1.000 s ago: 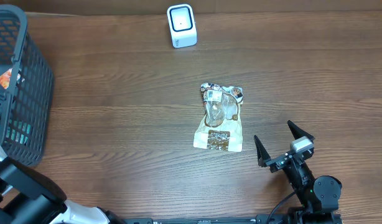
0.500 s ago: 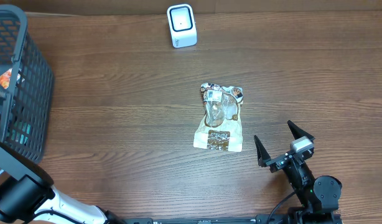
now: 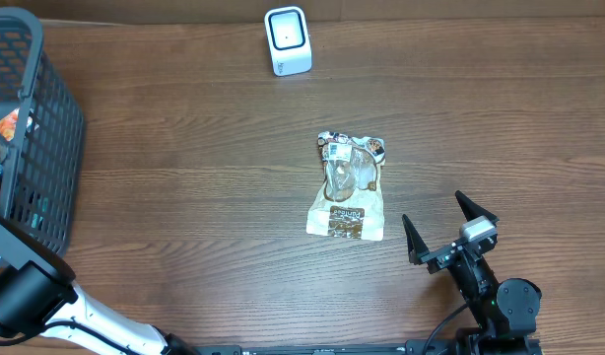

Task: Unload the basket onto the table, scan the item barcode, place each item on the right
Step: 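Reach the left gripper into the basket and grasp the green wipes pack, then carry the wipes pack left of the bean bag and release it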

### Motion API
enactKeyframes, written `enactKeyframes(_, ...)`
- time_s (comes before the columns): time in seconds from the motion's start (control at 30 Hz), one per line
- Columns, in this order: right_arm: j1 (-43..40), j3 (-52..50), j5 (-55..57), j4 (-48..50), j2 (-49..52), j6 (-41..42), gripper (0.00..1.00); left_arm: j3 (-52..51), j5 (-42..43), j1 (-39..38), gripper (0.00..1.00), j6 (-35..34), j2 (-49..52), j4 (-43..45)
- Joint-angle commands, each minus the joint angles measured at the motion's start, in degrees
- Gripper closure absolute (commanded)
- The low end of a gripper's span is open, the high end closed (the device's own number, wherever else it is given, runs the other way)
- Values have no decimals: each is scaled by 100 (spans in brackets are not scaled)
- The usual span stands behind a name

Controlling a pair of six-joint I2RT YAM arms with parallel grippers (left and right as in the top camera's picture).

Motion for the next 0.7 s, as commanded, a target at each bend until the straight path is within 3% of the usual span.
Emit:
enactKeyframes(0.0, -7, -68, -33, 39, -68, 39, 0, -20, -59, 39, 69, 26, 42, -74)
enactKeyframes(0.3, -7, -68, -33, 39, -68, 39, 0, 581, 623, 26, 90, 26, -157, -726)
enactKeyframes(0.5, -7, -68, -33, 39, -68, 39, 0, 1495, 1088, 24, 89, 24, -704, -1270)
enactKeyframes(0.67, -7, -68, -33, 39, -68, 39, 0, 2162, 2127, 24, 85, 28, -1427, -1421)
